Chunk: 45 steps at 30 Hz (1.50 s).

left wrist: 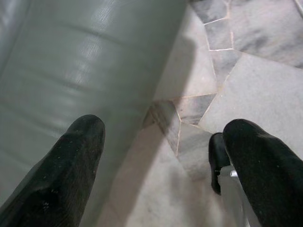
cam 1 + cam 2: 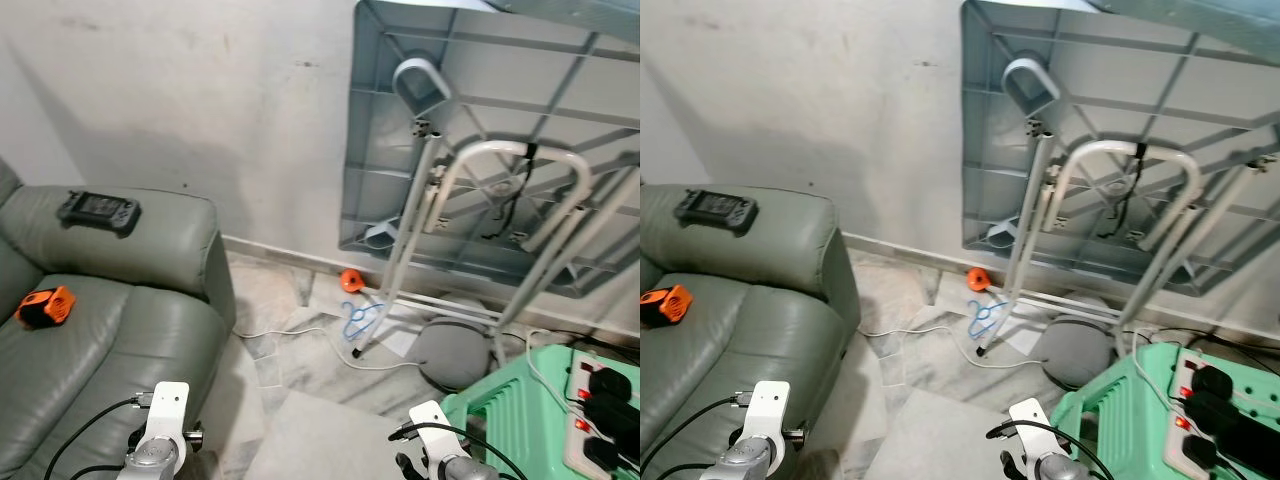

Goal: Move the pillow to the sofa

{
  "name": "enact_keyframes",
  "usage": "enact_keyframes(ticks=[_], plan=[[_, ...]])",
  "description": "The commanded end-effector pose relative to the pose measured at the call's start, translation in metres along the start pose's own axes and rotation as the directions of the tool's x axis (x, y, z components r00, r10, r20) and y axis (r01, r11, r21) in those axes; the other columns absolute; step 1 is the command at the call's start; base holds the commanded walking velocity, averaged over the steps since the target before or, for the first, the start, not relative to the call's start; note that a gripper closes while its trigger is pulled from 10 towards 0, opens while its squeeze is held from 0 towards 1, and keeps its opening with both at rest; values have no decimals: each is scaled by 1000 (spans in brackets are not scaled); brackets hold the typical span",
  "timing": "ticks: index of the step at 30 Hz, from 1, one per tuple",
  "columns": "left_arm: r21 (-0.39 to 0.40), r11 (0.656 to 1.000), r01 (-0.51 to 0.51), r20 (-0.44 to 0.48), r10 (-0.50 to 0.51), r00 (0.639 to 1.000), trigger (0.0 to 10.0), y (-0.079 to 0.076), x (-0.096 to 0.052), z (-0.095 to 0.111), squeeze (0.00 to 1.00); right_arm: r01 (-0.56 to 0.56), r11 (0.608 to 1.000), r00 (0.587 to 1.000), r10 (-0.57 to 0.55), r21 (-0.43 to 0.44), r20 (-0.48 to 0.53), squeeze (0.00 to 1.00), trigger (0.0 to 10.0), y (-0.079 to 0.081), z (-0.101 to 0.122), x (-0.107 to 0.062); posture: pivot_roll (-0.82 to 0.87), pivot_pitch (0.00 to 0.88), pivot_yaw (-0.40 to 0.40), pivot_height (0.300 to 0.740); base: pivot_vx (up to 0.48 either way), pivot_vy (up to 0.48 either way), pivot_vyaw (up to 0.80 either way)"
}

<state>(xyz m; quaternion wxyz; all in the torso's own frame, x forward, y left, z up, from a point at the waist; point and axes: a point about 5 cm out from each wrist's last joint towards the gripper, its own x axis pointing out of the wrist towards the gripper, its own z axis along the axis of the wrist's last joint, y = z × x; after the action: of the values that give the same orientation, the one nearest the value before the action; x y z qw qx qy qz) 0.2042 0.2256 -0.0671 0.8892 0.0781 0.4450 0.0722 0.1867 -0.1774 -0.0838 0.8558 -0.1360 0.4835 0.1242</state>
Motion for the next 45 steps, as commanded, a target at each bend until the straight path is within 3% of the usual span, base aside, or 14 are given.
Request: enact_keyframes(ticks=[1,16,24,40,45], plan=[[2,1000,-6,2,6,1000,10000,3,0,0,0,0,1000,1000,0,-10,3,0,10000,1,2,0,-110,0,8,740,0,0,800],[-28,999,-29,24,29,999,10000,4,0,1,0,-13,999,1000,13,-50,-1,0,10000,10,4,2,-109,0,-1,740,0,0,800],[-7,1000,-3,9,3,1000,10000,2,-1,-2,0,-1,998,1000,0,-55,-15,0,10000,-4,-5,-1,-109,0,-1,740,0,0,800],[-51,999,-8,-3,8,1000,10000,3,-1,-6,0,-10,997,1000,9,-79,-10,0,10000,-5,-4,-2,-105,0,-8,740,0,0,800],[-26,999,-20,-8,19,1000,10000,5,-1,-7,0,-14,996,1000,13,-91,-13,0,10000,-5,-5,-2,-102,0,-11,740,0,0,800]])
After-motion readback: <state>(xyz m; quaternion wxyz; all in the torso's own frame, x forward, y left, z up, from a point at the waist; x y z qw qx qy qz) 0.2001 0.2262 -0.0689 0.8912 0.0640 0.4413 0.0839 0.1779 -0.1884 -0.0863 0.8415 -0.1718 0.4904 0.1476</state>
